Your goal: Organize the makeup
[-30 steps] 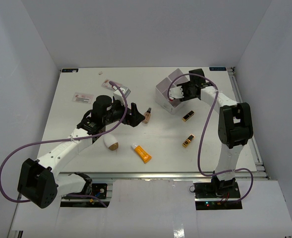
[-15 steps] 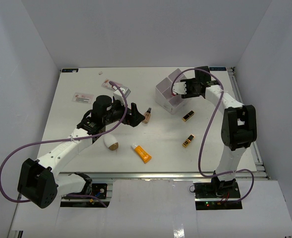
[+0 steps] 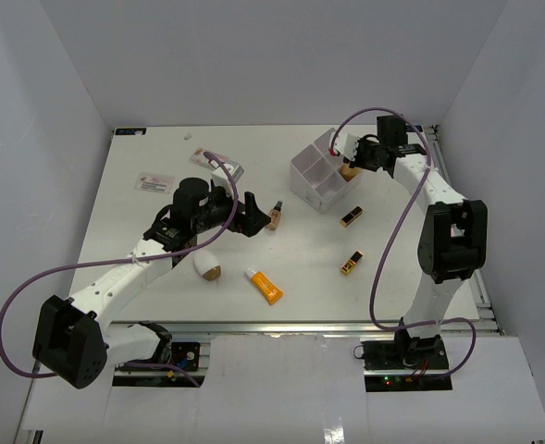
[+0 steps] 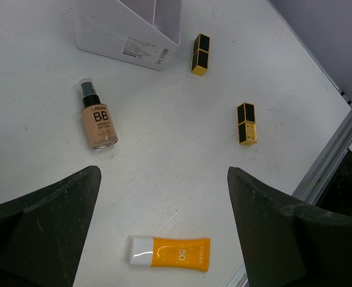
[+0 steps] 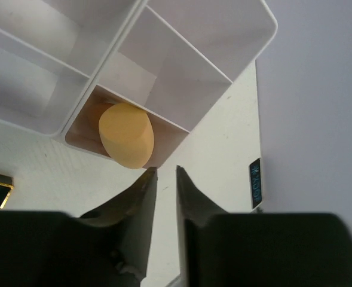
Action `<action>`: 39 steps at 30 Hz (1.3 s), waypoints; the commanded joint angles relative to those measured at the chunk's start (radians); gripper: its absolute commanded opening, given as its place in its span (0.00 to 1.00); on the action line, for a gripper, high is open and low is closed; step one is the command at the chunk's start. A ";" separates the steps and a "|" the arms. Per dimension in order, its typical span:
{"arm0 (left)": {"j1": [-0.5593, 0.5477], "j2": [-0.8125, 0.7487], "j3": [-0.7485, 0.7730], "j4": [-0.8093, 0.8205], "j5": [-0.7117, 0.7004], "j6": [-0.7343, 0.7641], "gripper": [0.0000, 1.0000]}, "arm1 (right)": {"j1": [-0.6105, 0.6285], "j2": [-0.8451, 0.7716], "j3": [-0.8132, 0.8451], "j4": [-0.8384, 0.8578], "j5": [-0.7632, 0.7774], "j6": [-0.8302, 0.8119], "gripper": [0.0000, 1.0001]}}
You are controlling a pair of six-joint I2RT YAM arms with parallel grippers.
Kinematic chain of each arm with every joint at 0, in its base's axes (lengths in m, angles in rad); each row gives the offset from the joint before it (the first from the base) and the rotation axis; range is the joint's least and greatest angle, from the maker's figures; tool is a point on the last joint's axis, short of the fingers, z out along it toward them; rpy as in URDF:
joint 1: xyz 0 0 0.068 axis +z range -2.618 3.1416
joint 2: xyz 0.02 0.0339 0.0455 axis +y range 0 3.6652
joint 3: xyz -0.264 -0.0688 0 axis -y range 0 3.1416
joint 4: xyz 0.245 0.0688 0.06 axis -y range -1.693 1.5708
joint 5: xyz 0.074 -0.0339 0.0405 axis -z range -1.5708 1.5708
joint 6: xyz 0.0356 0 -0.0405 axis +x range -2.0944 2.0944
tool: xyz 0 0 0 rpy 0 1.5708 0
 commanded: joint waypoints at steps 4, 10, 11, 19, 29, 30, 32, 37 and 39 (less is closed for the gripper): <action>-0.001 -0.020 0.025 0.009 -0.001 0.010 0.98 | -0.030 0.044 0.058 0.044 -0.080 0.329 0.17; -0.001 -0.018 0.025 0.009 -0.002 0.010 0.98 | -0.030 0.080 0.064 0.049 -0.087 0.364 0.16; -0.001 -0.017 0.024 0.010 -0.002 0.010 0.98 | -0.029 0.086 0.064 0.049 -0.088 0.366 0.16; -0.001 -0.013 0.024 0.009 -0.002 0.012 0.98 | -0.027 0.131 0.072 0.061 -0.094 0.383 0.16; -0.002 -0.010 0.024 0.009 -0.005 0.012 0.98 | -0.013 0.150 0.079 0.049 -0.074 0.359 0.18; -0.001 -0.011 0.024 0.009 -0.005 0.012 0.98 | -0.013 0.146 0.080 0.050 -0.074 0.360 0.18; -0.001 -0.012 0.024 0.009 -0.005 0.012 0.98 | -0.013 0.122 0.077 0.059 -0.074 0.366 0.19; -0.001 -0.013 0.024 0.009 -0.006 0.013 0.98 | -0.019 0.028 0.069 0.086 -0.074 0.416 0.21; -0.001 -0.013 0.024 0.009 -0.006 0.013 0.98 | -0.023 -0.015 0.060 0.089 -0.081 0.446 0.21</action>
